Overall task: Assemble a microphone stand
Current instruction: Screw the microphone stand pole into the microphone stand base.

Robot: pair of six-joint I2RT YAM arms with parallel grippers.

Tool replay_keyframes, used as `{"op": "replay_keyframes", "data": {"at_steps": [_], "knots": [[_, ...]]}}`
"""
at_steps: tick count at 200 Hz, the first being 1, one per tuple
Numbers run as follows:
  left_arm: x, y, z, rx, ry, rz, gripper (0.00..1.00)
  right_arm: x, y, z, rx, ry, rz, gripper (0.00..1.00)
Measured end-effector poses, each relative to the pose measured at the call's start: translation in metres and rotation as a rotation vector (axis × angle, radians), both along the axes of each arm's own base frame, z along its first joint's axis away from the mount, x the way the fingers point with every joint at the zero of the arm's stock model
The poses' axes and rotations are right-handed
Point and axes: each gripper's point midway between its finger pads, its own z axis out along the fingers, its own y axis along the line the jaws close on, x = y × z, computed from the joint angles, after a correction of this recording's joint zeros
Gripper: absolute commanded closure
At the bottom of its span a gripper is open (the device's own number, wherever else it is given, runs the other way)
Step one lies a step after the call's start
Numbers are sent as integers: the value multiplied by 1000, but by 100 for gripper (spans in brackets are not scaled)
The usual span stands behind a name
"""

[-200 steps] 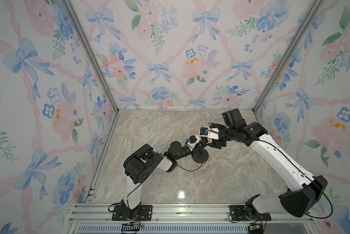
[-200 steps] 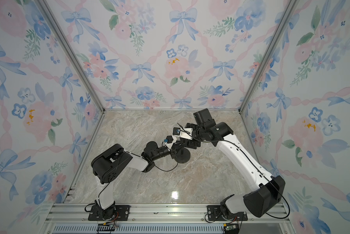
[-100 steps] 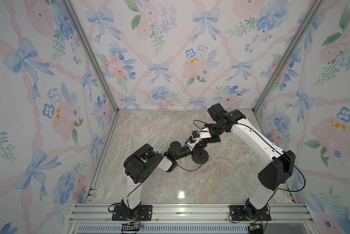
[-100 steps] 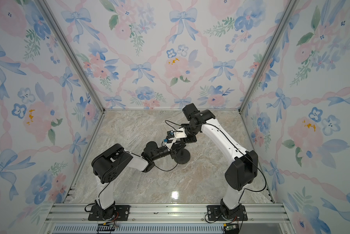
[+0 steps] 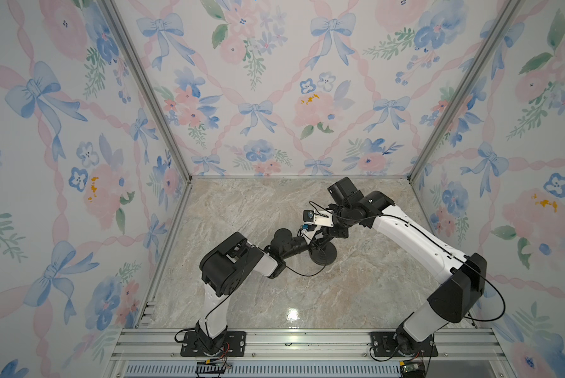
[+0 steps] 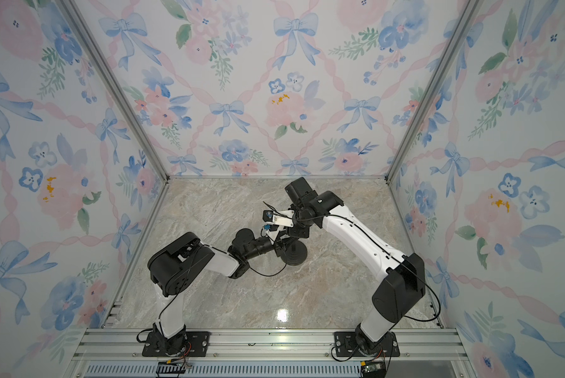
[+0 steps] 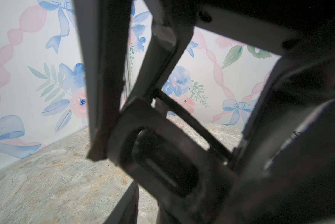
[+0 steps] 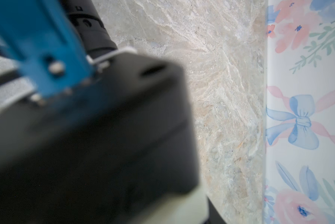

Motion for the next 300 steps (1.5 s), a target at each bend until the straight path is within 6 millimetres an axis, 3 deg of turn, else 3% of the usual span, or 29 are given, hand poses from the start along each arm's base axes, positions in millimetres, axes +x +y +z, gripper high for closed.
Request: {"op": "replay_keyframes", "data": {"at_steps": [69,164,184,200,242,252,264,300], "knots": [[1,0,0,0,0,4,56,10,-17,-1,126,43,-485,77],[3,1,0,-1,1,16,56,11,-17,-3,259,133,-885,78],[3,1,0,-2,2,18,61,12,-18,-4,278,146,-943,78],[1,0,0,0,2,6,74,12,-19,-4,290,153,-982,77],[-3,-1,0,7,-19,-14,97,12,-21,-3,302,161,-1029,60],[-3,-2,0,8,-20,-16,98,11,-22,-3,301,163,-1031,56],[-4,-2,0,9,-24,-17,99,11,-22,-3,300,164,-1033,45],[-5,-2,0,10,-27,-25,100,1,-25,-9,275,253,-1013,41]]}}
